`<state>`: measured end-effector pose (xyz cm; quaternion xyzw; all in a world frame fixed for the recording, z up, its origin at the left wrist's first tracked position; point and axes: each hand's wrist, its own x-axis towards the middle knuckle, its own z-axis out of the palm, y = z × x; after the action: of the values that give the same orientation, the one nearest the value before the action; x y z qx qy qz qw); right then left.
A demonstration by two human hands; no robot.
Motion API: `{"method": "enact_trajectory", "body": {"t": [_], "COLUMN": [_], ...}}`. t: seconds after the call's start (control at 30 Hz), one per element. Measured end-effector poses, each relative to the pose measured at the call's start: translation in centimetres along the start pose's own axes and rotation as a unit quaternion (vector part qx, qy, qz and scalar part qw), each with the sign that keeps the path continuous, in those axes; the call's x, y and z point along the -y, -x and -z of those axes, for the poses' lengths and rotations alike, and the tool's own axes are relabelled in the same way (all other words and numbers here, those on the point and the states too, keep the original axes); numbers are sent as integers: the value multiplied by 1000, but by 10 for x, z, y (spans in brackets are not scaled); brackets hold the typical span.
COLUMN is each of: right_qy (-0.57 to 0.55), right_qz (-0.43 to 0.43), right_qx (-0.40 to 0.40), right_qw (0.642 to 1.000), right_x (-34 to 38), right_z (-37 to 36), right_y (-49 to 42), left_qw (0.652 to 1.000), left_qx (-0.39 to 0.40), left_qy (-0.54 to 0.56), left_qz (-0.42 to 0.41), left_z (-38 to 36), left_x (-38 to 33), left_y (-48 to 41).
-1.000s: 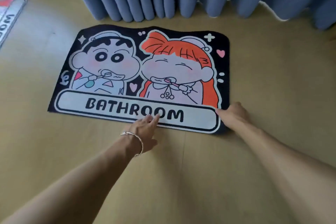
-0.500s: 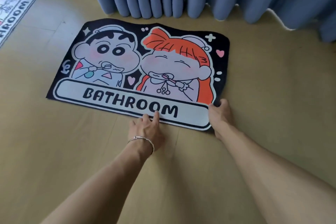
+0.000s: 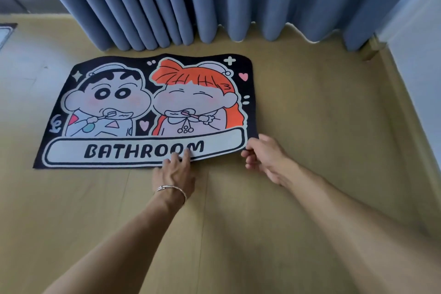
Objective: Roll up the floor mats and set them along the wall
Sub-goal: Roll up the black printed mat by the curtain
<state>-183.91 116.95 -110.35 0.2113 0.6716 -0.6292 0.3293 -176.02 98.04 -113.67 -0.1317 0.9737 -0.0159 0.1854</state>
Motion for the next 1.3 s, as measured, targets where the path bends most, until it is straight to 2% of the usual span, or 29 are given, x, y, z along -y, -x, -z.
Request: {"method": "enact_trajectory", "body": {"t": [0.13,0.27,0.47,0.6,0.67,0.73,0.8,0.87,0.97,1.03,1.1,1.13,1.2,1.3], "right_qy": [-15,-87,-172,-270,-275,-190,-48,62,173,227,276,295,300,324], "right_qz": [30,25,33,64,89,78,36,-6,9,15,16,22,31,27], "right_qx": [-73,-140,-129,-161,-134,-76,-32,-68,-106,-95,-103,-111,-119,-95], "right_qw": [997,986,976,947,948,976,998,996,979,969,955,949,946,941], "right_x": [24,43,48,65,71,69,59,41,19,15,18,19,21,21], "right_z": [21,51,48,42,44,46,42,32,14,1,-9,-11,-11,-5], "right_y": [2,-3,-12,-18,-19,-19,-17,-15,-9,-4,-2,-1,2,9], "left_qw": [999,996,996,998,998,998,998,996,980,952,899,878,886,939], "left_qx": [-13,8,40,-2,-12,7,46,86,138,147,194,218,216,150], "left_qy": [-37,-55,-44,-46,-58,-68,-46,8,145,270,388,413,385,289], "left_qz": [14,73,62,41,16,-9,-11,-11,15,-8,-69,-104,-143,-107], "left_z": [6,4,-7,-5,0,9,19,27,35,33,37,41,47,40], "left_x": [32,76,96,91,85,78,62,38,-10,-42,-65,-69,-61,-12], "left_y": [0,3,8,6,4,1,-1,-1,5,11,19,23,22,9]}}
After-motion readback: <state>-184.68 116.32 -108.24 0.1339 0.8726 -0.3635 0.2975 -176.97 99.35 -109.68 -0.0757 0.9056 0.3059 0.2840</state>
